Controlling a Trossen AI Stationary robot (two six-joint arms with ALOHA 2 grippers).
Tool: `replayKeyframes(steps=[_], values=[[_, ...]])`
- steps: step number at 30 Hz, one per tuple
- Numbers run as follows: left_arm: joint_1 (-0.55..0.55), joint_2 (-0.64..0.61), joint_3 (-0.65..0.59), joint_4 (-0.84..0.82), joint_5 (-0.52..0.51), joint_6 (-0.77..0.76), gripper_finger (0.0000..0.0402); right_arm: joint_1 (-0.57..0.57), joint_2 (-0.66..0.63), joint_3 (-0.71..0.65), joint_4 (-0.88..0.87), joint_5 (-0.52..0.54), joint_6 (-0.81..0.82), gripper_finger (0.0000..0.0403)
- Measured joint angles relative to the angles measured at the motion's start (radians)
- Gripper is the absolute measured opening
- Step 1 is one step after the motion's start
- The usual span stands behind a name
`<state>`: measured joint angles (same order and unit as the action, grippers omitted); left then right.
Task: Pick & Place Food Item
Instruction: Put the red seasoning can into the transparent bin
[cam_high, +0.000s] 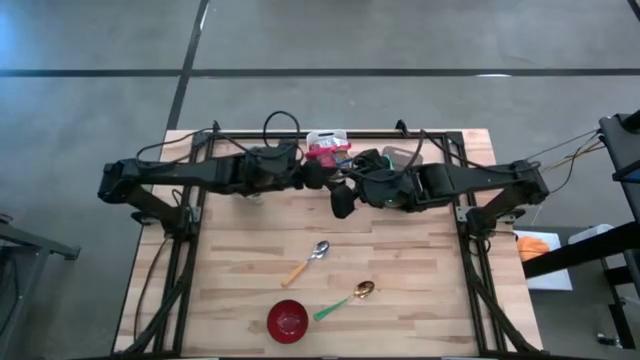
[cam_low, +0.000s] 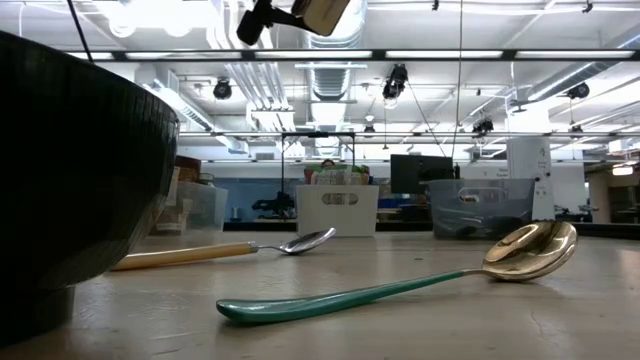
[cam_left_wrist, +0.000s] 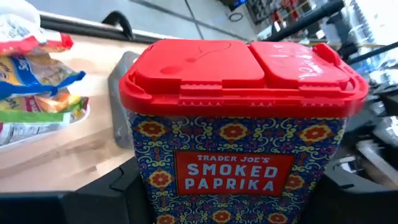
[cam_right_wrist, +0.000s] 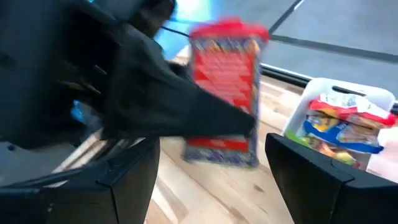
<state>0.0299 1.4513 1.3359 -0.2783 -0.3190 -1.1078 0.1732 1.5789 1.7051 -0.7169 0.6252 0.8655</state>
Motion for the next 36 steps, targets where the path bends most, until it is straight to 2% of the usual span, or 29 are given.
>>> replayKeyframes(steps=[4,9,19,29,36], values=[[0.0,0.016,0.014,-0.013,0.012,-0.004,0.0264,0.007,0.007,0.031,-0.07,0.004,0.023,0.0287],[0.002,0.018,0.014,0.003,0.018,-0.013,0.0264,0.01,0.005,0.036,-0.073,-0.023,0.054,0.0287],[0.003,0.018,0.014,0.053,0.109,0.035,0.0264,0.017,0.007,0.038,-0.081,-0.075,0.013,0.0287],[0.004,0.018,0.014,0.09,0.165,0.061,0.0264,0.017,0.007,0.037,-0.115,-0.089,0.073,0.0285],[0.005,0.023,0.014,0.09,0.173,0.05,0.0264,0.014,0.007,0.037,-0.105,-0.095,0.071,0.0221]])
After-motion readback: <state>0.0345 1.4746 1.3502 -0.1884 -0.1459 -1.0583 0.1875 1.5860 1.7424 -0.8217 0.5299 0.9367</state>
